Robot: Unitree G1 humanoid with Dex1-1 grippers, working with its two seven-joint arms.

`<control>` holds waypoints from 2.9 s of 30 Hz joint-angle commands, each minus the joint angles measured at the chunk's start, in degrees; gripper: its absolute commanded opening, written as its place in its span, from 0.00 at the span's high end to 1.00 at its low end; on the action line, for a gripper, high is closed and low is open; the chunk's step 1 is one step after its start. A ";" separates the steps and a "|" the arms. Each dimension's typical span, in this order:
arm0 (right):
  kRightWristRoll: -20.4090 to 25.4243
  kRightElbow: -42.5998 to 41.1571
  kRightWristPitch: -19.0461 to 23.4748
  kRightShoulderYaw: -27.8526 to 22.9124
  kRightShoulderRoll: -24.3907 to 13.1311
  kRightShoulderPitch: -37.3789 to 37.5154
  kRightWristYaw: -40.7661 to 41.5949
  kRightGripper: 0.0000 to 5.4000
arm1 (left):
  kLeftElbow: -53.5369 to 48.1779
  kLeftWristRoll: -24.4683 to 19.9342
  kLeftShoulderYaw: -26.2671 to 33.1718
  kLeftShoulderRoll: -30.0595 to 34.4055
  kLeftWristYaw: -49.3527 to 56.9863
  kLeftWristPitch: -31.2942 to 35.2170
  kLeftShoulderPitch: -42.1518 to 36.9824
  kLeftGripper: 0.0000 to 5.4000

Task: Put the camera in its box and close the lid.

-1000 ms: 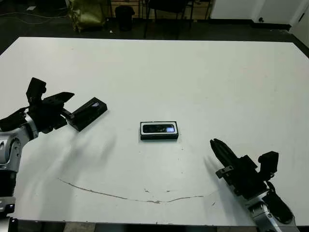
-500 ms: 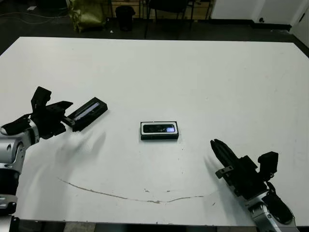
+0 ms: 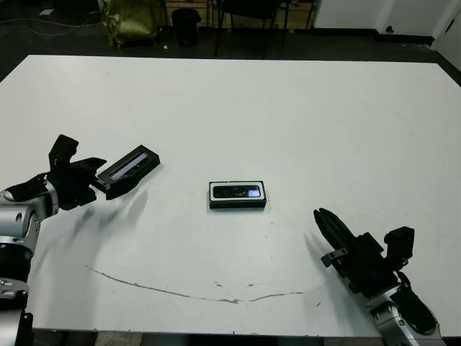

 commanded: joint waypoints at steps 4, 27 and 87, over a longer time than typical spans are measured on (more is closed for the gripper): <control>-0.14 -0.01 0.50 -0.07 -0.22 0.58 -0.26 1.00 | 5.43 1.75 -1.07 0.41 -0.68 -0.33 -1.94 0.00; 1.02 0.39 0.65 -0.33 -0.37 0.62 0.07 1.00 | 24.73 6.25 -2.25 -0.53 -1.43 -10.93 -8.04 0.00; 0.89 -0.34 2.37 -0.25 -0.57 0.74 -0.89 1.00 | -7.85 3.53 -5.73 2.73 -15.39 -1.89 -15.58 0.52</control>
